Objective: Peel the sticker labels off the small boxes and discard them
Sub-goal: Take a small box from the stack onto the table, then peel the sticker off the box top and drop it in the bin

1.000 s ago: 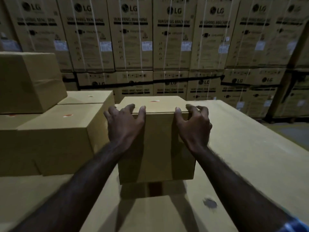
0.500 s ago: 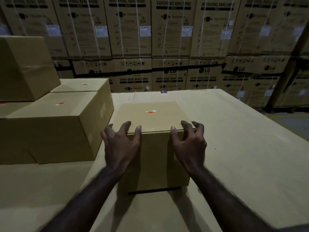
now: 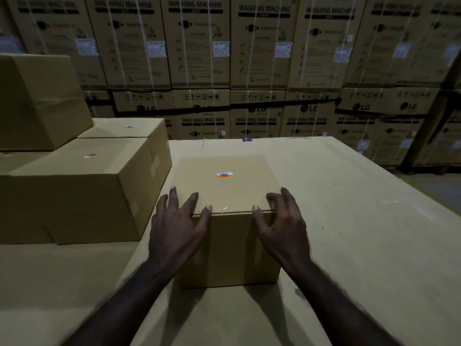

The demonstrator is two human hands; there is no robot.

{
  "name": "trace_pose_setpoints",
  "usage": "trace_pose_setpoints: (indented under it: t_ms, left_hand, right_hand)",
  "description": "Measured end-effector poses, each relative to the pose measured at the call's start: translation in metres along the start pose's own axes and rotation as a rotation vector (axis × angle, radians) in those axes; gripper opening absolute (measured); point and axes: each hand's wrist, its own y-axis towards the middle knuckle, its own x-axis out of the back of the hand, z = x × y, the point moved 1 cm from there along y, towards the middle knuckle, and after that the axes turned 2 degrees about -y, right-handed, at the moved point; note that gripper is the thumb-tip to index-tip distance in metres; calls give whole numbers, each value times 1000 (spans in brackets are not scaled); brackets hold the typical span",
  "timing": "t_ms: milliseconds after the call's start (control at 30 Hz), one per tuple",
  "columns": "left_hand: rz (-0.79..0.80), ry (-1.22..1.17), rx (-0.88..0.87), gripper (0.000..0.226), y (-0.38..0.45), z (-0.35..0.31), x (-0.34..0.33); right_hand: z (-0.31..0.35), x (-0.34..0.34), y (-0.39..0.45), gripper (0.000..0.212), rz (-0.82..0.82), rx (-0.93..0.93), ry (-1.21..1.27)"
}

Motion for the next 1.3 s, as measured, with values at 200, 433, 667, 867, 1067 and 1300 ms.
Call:
trace_pose_setpoints:
  t_ms: [200,433,667,867,1067,1300]
  left_hand:
    - [75,250,-130,87,5,-5,0]
    - [162,264,-210,81,18,-6,8]
    - [223,190,-298,59,61,-6,16]
    - [281,146,-348,61,94,0,5]
    - [355,139,-350,73,107,3,-8]
    - [364,176,-327,75,105,1,-11]
  right_hand:
    - [4,6,11,59,162,90,-170]
    - [15,14,29,44,163,204,-319]
    - [42,9,66,42,370,72,-285]
    - [53,-15,97,44,458,5,-238]
    - [57,-34,112,43,477,6,-224]
    - [52,-48,119,37,463,97,-189]
